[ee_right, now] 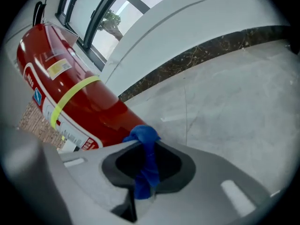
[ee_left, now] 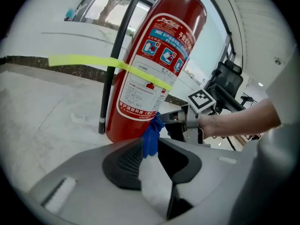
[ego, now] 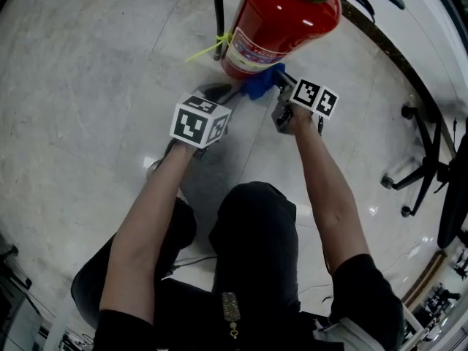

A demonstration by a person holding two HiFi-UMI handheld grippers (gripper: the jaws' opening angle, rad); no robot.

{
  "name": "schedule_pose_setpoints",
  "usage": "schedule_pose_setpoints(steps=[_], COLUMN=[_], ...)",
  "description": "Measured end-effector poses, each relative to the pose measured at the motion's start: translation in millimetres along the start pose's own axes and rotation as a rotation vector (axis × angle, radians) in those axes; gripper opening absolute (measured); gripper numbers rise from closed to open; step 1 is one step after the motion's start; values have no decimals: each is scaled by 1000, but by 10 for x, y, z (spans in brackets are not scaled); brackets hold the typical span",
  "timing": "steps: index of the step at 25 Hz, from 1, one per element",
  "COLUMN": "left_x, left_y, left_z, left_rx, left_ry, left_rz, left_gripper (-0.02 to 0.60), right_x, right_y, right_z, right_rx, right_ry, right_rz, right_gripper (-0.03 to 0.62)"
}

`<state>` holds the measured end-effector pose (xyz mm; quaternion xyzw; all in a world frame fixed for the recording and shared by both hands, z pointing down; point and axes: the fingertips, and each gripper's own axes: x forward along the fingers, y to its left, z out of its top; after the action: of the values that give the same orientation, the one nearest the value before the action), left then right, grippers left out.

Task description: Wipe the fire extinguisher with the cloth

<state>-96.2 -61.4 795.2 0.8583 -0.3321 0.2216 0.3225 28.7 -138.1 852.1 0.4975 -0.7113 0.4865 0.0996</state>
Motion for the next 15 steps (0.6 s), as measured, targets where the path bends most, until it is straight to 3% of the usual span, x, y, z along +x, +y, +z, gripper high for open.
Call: schedule_pose_setpoints(steps=[7, 11, 15], left_x=[-76, 32, 138], left_y=[96, 98, 127], left_z=[-146, -295, -350], left_rx=[-4, -3, -42], left_ry=[49, 112, 132], left_rz=[25, 16, 11], left_gripper=[104, 148, 168], right_x=[103, 99, 128], right_y=[-86, 76, 359], right_z=[-139, -400, -634], right_rx=[-29, -15, 38], right_ry=[66, 123, 152], right_rz=[-87, -51, 38], right_gripper=[57, 57, 57])
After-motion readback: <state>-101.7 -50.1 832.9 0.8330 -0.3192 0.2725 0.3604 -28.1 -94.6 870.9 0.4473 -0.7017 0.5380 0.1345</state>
